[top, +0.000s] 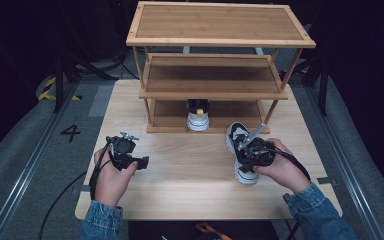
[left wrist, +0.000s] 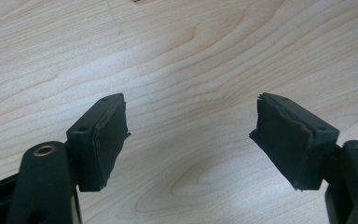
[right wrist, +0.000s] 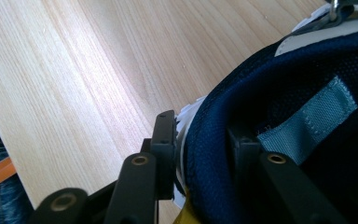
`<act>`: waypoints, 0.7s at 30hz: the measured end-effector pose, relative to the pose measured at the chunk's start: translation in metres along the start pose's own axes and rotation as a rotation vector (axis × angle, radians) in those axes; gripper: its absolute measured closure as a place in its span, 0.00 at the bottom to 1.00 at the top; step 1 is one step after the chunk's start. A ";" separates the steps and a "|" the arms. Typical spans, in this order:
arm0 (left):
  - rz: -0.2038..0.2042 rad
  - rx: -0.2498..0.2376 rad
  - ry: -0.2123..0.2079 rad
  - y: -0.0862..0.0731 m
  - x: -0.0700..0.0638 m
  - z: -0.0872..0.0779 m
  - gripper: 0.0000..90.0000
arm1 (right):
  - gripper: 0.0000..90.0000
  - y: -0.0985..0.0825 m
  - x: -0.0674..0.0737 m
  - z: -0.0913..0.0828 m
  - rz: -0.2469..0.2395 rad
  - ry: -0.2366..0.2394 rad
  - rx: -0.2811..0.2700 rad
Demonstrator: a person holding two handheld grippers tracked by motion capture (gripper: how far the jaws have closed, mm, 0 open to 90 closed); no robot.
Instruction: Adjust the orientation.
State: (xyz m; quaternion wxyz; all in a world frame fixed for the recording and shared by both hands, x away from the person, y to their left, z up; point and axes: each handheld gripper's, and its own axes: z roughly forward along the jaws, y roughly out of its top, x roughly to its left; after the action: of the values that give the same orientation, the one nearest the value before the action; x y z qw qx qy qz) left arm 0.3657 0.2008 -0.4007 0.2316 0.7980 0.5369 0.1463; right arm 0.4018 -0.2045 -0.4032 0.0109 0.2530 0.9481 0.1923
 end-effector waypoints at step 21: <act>-0.064 0.026 0.015 -0.018 0.031 -0.010 0.23 | 0.78 0.054 -0.033 -0.003 0.009 -0.022 -0.056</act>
State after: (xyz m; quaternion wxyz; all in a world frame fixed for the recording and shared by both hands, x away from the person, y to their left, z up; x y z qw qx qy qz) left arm 0.3584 0.2370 -0.4017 0.2219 0.7822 0.5657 0.1379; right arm 0.4565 -0.1783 -0.3829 0.0274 0.2588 0.9410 0.2162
